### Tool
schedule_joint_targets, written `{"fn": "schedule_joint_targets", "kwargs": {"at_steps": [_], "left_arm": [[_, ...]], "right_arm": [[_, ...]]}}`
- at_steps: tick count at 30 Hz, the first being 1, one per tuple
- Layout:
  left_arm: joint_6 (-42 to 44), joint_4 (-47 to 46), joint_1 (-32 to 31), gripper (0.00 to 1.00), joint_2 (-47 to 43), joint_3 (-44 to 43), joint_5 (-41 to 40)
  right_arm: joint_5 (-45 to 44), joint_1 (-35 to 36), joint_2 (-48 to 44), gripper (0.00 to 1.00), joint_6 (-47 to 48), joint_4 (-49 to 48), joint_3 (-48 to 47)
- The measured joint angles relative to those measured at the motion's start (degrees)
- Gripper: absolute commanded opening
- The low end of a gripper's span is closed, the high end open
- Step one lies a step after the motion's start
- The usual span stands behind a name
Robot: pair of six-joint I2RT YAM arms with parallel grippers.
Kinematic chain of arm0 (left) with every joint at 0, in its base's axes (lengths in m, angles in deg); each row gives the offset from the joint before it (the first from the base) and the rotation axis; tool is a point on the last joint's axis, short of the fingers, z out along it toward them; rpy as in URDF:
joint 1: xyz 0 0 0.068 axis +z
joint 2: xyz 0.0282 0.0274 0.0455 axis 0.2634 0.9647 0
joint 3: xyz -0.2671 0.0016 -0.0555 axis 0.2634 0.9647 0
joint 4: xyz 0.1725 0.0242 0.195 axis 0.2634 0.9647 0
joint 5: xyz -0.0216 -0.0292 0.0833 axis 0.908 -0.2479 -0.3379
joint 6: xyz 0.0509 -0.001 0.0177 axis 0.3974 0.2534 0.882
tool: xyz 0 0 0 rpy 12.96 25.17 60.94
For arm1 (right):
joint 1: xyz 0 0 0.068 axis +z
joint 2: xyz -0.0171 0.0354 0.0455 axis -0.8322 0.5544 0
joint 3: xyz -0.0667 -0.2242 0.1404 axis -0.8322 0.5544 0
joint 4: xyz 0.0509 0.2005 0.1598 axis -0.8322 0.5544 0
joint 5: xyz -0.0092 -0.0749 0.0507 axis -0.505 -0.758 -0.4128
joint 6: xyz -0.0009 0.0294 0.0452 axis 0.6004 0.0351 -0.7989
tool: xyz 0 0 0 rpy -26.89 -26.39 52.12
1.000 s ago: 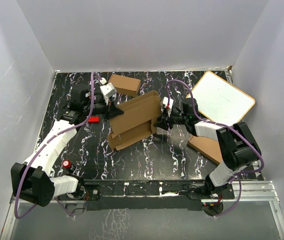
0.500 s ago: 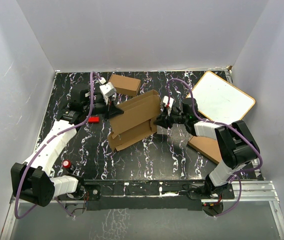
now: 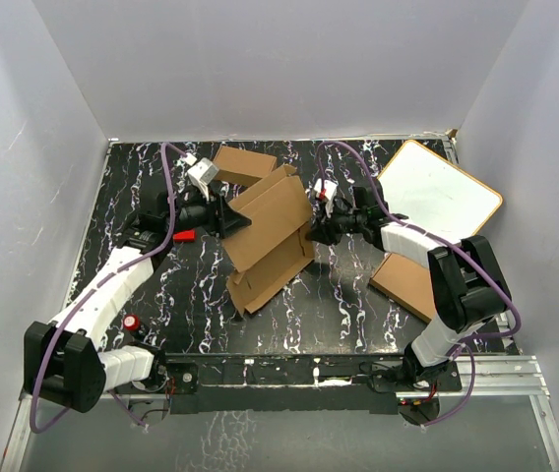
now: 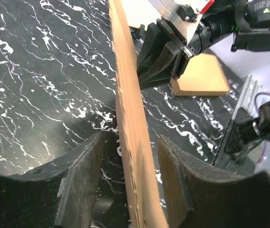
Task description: Fold the paper box
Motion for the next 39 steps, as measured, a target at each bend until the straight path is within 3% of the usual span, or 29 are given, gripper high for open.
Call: {"fn": "schedule_joint_targets", "kwargs": {"at_steps": [7,18,25,30,35,39], "left_arm": [[-11.41,-5.70,-0.04,0.65,-0.98,2.60,-2.43],[-23.34,-6.34,-0.04,0.69,0.37,3.08,-3.23],[-25.70,-4.26,-0.04,0.67,1.88,3.32,-2.91],[-25.70,-1.51,-0.15,0.63,5.62,3.32,-2.91],[-24.94,1.62,-0.28,0.52,9.57,3.32,-3.04],[-23.98,2.95,-0.31,0.27,11.06,2.99,-3.02]], "right_arm": [[-0.11,-1.95,-0.07,0.08,5.20,12.48,-4.48],[-6.36,-3.13,-0.76,0.08,14.67,31.28,-11.89],[-12.24,-3.08,0.00,0.08,15.56,37.16,-13.09],[-14.69,-2.64,1.29,0.08,14.91,37.29,-13.53],[-16.31,-1.81,2.54,0.08,14.23,37.09,-13.84],[-17.25,-1.27,3.50,0.09,13.90,37.05,-13.84]]}}
